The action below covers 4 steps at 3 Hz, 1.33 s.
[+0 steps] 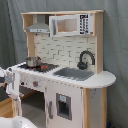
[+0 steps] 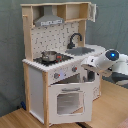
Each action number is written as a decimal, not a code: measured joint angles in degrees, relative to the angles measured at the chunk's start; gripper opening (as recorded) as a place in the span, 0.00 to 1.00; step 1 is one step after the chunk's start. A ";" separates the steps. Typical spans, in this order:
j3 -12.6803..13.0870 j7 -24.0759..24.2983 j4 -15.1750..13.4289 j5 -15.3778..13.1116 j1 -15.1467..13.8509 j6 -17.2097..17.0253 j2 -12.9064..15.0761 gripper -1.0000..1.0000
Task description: Play with the kitchen
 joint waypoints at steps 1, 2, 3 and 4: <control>-0.18 -2.88 0.14 0.00 -1.40 2.02 5.51 1.00; -0.18 -6.12 0.60 0.00 -3.24 4.48 10.29 1.00; -0.18 -9.22 1.66 0.00 -5.05 6.54 14.91 1.00; -0.15 -12.51 3.20 0.00 -6.48 7.67 19.99 1.00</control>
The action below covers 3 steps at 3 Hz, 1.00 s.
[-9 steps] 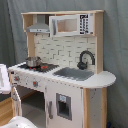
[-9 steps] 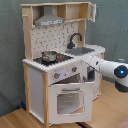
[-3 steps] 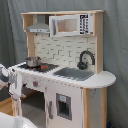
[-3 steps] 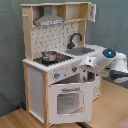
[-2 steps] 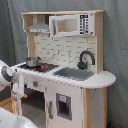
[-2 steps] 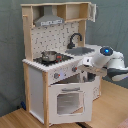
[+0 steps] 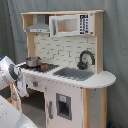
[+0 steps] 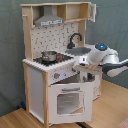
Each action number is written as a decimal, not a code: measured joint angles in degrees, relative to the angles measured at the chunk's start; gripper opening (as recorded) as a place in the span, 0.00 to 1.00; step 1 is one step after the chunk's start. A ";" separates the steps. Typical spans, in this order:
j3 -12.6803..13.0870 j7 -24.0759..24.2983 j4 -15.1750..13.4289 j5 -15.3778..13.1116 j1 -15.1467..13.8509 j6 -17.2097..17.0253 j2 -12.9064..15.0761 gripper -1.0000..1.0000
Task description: Play with the kitchen
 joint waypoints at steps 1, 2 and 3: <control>0.00 -2.84 0.89 -0.01 -0.67 0.29 4.93 1.00; 0.00 -3.20 0.95 -0.02 -0.75 0.32 5.45 1.00; 0.00 -3.61 1.00 -0.02 -0.86 0.33 5.98 0.00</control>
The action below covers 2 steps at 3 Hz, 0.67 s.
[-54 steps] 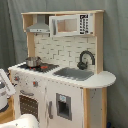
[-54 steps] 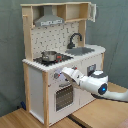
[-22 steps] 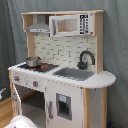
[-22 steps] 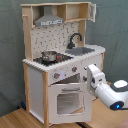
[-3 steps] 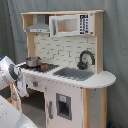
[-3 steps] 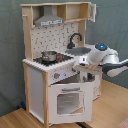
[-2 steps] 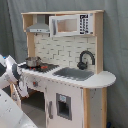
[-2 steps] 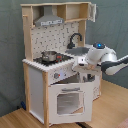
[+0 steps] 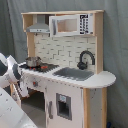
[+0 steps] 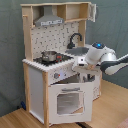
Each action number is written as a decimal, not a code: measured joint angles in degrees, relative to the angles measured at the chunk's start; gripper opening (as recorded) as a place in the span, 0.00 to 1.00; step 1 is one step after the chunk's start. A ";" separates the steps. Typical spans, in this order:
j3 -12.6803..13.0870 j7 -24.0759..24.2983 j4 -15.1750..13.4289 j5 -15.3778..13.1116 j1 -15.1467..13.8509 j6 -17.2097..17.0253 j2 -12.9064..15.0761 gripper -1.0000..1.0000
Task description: Play with the kitchen
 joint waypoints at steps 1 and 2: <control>0.00 -3.37 0.32 -0.02 -1.21 0.01 2.95 0.00; 0.32 -8.32 0.37 -0.06 -2.59 0.10 5.94 0.00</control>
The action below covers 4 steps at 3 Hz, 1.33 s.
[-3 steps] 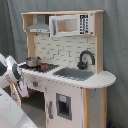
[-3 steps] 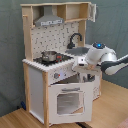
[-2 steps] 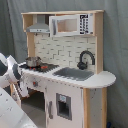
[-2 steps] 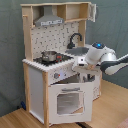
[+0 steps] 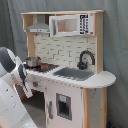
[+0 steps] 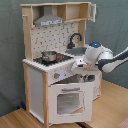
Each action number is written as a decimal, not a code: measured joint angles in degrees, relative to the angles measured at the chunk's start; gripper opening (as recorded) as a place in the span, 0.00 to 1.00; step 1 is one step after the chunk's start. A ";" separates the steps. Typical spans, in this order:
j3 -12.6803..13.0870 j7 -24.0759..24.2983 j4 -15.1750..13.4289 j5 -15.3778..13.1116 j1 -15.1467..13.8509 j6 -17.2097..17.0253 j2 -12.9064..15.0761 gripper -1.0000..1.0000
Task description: Play with the kitchen
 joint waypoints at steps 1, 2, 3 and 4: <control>1.89 -4.68 0.00 -0.12 -1.65 1.48 3.45 0.00; 3.71 -9.02 0.00 -0.21 -4.10 2.95 6.18 0.00; 5.80 -12.73 0.00 -0.31 -7.18 4.16 8.73 0.00; 9.84 -13.87 0.00 -0.37 -10.48 4.94 11.31 0.00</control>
